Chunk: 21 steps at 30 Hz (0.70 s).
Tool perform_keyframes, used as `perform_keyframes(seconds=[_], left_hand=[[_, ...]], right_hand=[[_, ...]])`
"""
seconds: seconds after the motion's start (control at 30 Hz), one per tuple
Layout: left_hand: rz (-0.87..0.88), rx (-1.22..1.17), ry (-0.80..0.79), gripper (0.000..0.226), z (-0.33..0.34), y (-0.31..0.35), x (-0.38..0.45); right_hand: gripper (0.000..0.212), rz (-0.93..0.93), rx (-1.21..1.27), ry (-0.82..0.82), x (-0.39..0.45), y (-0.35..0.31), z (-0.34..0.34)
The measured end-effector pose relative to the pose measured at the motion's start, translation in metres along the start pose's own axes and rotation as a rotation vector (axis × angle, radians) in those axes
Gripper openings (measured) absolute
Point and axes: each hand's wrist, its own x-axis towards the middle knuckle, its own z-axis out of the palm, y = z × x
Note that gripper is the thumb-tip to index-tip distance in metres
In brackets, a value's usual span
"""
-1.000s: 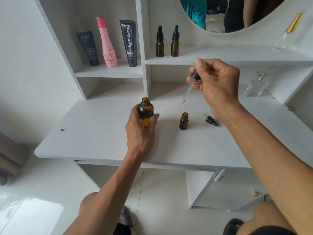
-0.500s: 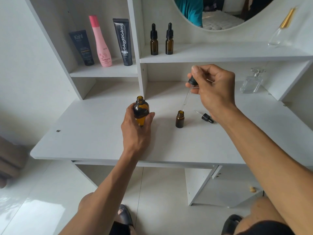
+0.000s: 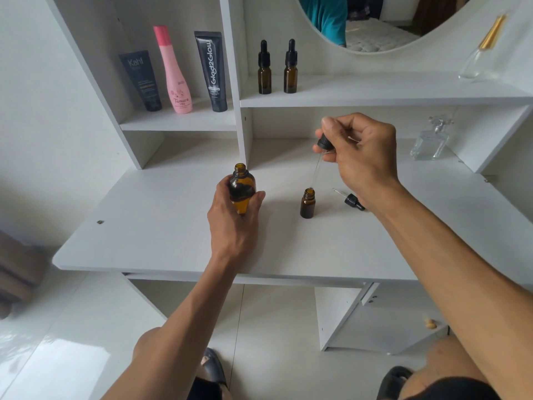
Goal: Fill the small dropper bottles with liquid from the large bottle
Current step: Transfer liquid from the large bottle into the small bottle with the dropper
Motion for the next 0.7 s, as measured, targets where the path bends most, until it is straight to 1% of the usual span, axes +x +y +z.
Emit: perform_keyframes(seconds=[0.7], left_hand=[[0.005,-0.004,-0.004,0.049,-0.0006,-0.0008,0.0000]], right_hand=[[0.018,-0.055,-0.079,-0.046,0.0000,-0.0012,0.0039]])
